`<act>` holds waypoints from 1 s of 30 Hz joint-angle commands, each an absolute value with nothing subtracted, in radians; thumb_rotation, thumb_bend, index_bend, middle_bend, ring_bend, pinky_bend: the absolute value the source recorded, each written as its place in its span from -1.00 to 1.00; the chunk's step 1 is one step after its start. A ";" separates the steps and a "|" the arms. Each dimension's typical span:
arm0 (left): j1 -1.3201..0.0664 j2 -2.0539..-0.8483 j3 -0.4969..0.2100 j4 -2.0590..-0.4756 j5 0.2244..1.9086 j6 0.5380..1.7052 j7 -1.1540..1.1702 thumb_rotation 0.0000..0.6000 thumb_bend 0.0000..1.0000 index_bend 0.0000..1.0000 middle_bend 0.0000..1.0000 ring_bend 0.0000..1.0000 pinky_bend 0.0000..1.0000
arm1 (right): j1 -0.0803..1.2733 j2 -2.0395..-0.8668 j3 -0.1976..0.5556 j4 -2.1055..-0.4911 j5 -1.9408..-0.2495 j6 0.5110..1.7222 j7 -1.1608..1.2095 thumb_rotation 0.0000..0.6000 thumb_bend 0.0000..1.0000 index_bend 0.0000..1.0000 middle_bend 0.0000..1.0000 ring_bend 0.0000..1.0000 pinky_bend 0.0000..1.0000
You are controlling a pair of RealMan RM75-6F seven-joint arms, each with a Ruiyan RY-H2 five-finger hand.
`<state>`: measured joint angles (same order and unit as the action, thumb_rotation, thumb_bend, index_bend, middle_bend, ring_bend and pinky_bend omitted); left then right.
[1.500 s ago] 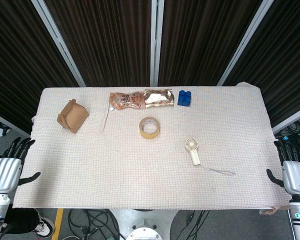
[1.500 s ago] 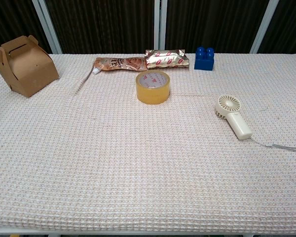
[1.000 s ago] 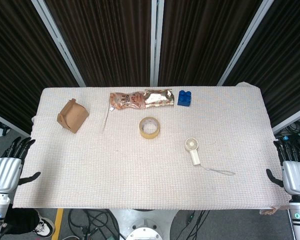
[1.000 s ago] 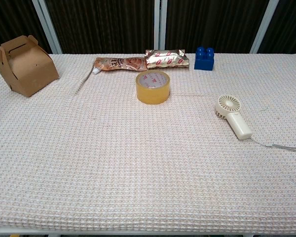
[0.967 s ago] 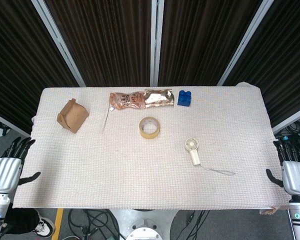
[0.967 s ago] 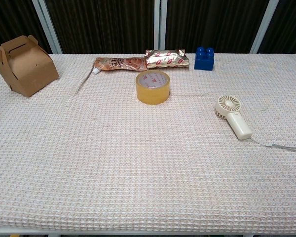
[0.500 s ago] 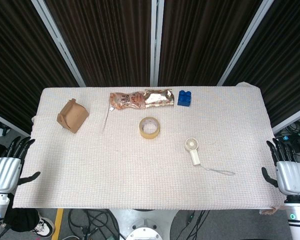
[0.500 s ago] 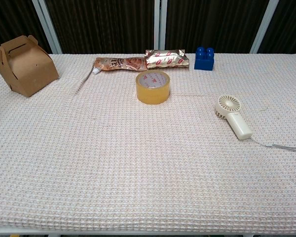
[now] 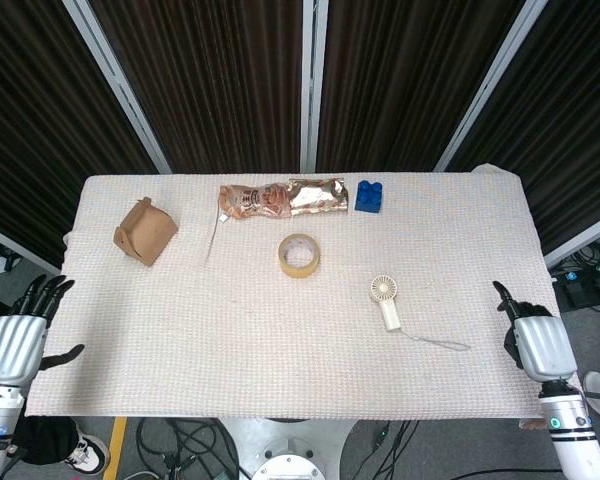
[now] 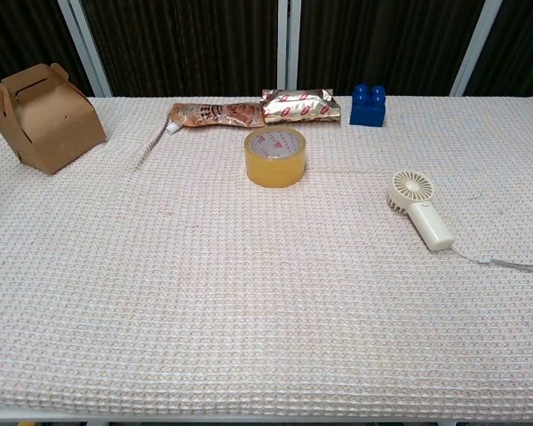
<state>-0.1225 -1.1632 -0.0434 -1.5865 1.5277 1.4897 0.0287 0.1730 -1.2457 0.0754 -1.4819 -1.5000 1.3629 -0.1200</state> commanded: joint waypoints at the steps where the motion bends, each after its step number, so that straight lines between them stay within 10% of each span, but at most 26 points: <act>1: -0.121 -1.165 -0.042 -1.579 1.525 1.489 0.021 1.00 -1.00 -0.78 -0.83 -0.94 -0.49 | 0.206 -1.288 0.070 -1.482 -1.532 1.349 -0.178 1.00 1.00 -1.00 0.71 0.63 0.55; 30: -0.126 -1.154 -0.044 -1.572 1.522 1.480 0.014 1.00 -1.00 -0.78 -0.84 -0.94 -0.49 | 0.360 -1.410 0.053 -1.569 -1.301 1.009 -0.377 1.00 1.00 -1.00 0.85 0.68 0.55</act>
<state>-0.1259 -1.1536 -0.0439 -1.5716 1.5219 1.4801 0.0141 0.3520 -1.4069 0.0519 -1.5628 -1.3149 1.0227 -0.3751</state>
